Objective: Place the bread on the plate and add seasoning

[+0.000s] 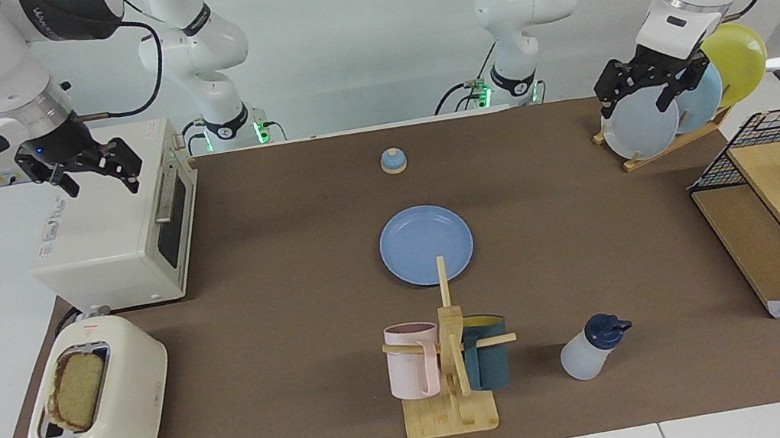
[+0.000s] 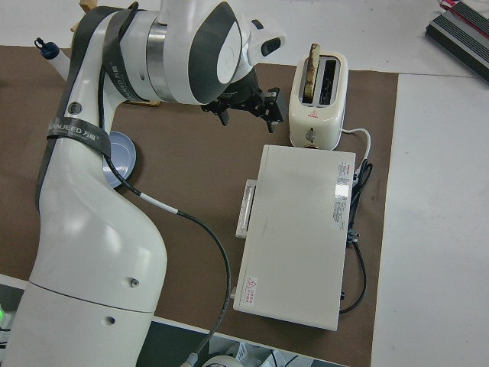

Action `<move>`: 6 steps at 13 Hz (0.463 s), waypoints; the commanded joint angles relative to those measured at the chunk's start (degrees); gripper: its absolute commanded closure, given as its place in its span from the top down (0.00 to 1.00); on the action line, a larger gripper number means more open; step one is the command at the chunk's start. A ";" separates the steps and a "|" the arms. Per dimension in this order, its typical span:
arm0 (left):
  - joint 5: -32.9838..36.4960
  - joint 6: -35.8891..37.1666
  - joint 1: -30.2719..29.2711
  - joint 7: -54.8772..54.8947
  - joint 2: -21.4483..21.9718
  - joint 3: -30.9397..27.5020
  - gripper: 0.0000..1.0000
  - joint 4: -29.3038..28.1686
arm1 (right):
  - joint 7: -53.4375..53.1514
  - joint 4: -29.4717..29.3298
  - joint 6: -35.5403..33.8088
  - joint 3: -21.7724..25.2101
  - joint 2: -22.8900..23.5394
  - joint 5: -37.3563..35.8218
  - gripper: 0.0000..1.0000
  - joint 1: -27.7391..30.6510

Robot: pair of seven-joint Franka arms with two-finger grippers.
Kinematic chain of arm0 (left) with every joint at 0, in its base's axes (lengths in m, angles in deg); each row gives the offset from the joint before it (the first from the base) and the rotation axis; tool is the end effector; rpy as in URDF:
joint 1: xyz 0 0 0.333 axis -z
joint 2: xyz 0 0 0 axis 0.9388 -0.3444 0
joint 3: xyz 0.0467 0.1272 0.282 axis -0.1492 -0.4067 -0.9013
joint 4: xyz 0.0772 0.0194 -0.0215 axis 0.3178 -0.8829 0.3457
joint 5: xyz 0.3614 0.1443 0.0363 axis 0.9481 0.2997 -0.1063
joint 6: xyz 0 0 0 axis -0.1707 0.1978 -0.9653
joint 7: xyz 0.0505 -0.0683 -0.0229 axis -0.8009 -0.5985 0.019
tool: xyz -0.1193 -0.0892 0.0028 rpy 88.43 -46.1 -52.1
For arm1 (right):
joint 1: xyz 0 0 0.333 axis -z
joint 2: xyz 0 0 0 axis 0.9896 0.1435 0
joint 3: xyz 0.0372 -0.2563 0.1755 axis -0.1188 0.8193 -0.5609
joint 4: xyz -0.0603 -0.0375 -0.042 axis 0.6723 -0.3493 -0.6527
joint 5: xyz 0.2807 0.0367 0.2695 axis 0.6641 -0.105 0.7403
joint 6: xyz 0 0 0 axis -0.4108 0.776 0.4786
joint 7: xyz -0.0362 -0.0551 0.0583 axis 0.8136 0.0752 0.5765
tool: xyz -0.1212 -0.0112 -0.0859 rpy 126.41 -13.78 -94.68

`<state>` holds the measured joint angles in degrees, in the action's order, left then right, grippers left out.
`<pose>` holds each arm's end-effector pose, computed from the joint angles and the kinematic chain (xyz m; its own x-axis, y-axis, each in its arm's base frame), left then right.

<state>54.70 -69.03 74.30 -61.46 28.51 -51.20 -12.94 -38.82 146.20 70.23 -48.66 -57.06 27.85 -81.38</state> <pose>0.5298 -0.0607 0.5777 0.9942 -0.1041 -0.0280 -0.1036 -0.9945 0.0169 0.5350 -0.0430 0.5724 0.9932 -0.0961 -0.0652 -0.0929 -0.9944 0.0509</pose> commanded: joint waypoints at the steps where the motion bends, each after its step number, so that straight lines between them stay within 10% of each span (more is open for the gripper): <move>1: 0.62 -0.88 -0.05 0.84 1.20 -0.27 1.00 -1.10 | 2.24 -0.25 0.18 -0.38 0.04 -0.03 1.00 0.43; 6: 0.71 -5.00 0.30 0.93 1.55 -0.09 1.00 -1.45 | 1.88 -0.42 0.61 0.14 0.12 0.41 1.00 0.60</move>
<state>54.70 -71.62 74.14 -61.24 28.78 -51.12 -12.93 -38.82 146.18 70.31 -48.68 -57.06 27.85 -81.38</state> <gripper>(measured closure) 0.000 0.000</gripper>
